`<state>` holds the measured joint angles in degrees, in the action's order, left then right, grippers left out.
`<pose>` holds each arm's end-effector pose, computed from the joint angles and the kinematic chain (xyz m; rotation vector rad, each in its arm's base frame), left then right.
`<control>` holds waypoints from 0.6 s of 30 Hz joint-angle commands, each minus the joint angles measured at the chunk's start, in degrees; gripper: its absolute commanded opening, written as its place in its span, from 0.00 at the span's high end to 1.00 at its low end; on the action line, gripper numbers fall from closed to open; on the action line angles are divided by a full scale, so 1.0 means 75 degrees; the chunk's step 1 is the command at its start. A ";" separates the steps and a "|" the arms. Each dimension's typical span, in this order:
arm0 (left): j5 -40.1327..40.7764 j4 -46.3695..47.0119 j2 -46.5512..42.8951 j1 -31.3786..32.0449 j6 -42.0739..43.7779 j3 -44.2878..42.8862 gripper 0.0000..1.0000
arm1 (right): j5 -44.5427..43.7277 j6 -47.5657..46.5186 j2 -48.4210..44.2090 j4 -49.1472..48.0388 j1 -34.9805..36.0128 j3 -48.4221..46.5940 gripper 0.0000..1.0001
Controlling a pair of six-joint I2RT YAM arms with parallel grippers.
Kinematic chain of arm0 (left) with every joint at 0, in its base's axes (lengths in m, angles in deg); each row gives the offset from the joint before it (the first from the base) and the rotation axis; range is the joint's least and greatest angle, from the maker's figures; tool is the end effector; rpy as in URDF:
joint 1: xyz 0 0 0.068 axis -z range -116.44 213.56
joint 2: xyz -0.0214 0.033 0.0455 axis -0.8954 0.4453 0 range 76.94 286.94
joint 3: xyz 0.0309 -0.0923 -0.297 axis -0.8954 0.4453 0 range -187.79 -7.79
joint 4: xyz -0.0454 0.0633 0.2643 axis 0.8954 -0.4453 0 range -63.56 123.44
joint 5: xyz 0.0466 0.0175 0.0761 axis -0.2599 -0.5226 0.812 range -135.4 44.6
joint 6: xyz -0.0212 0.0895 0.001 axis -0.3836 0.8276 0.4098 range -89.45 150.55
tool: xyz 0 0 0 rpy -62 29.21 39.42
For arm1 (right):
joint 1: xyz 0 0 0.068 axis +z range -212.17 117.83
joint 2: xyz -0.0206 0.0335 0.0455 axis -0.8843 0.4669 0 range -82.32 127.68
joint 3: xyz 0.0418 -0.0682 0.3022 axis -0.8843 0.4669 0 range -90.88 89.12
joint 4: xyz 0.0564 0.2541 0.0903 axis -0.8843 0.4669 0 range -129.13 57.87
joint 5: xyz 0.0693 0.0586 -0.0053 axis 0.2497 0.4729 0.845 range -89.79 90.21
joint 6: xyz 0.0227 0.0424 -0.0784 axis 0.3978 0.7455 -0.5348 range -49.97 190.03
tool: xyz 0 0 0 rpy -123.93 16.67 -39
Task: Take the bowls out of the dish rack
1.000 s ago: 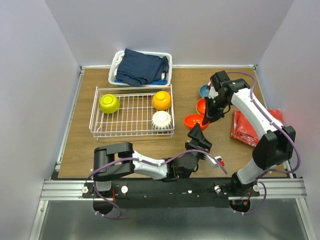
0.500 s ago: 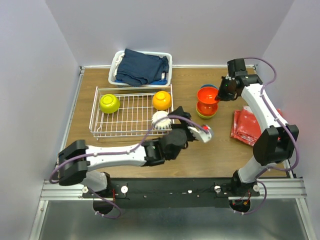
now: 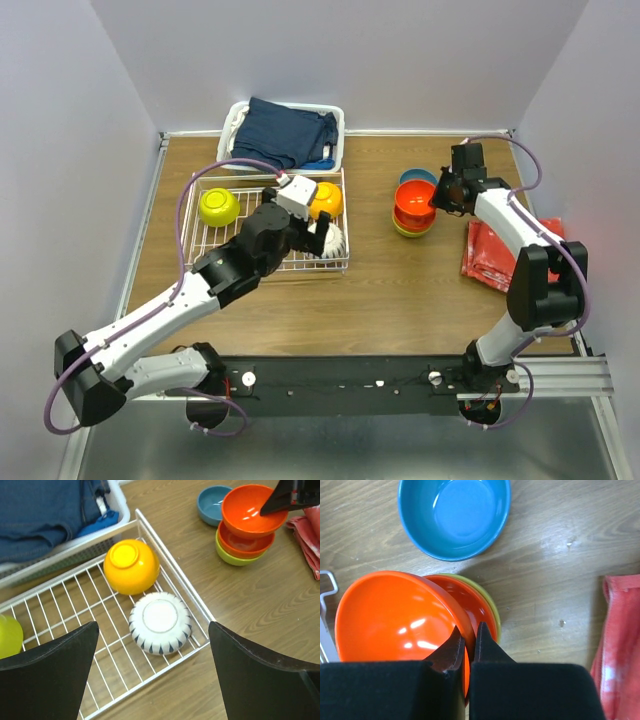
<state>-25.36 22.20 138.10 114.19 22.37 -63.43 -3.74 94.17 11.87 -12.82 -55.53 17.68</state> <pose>0.2012 -0.2006 0.3716 0.4426 1.8098 -0.3897 0.4055 0.0414 0.2543 0.4009 2.3973 0.1599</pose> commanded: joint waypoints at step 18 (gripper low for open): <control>-0.1757 -0.0633 0.0340 -0.1817 -0.1733 0.0375 0.01 | 0.0573 -0.0312 -0.0523 -0.0473 -0.0041 0.0654 0.48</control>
<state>-36.69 17.43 139.76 101.71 10.35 -59.89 1.95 92.90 11.37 -19.66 -55.53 24.04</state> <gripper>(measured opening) 0.991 0.497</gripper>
